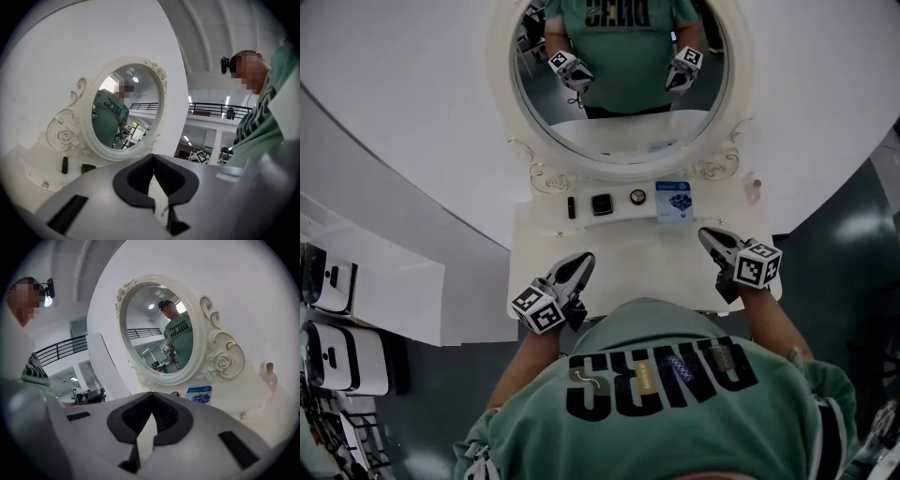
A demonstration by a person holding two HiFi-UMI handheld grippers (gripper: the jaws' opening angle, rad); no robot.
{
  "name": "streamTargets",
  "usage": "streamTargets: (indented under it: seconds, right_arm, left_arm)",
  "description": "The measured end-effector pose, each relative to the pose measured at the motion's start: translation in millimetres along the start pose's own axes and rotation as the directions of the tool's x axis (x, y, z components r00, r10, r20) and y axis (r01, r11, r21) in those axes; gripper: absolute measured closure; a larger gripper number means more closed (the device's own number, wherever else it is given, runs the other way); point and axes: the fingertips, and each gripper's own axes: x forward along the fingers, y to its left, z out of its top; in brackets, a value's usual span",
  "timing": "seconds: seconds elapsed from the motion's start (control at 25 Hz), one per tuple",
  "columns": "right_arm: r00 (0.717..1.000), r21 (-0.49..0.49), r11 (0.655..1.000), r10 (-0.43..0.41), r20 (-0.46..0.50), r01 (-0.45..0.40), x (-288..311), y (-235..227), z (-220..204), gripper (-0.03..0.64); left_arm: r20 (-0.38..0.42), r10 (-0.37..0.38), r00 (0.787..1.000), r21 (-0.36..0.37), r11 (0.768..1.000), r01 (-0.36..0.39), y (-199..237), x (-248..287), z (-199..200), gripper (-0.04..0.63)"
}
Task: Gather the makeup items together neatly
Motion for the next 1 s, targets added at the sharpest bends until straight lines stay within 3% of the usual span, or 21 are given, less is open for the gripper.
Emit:
streamTargets:
  seconds: [0.32,1.0]
  right_arm:
    - [0.999,-0.049,0.999,-0.012,-0.048,0.01,45,40,-14,0.623]
    - [0.996,-0.078,0.996,-0.056,-0.064,0.051,25,20,-4,0.623]
  left_arm:
    - [0.008,-0.011,1.0,-0.012,1.0,0.011,35,-29,16,0.586]
    - [0.038,-0.016,0.999,-0.031,0.999,0.018,33,-18,7,0.586]
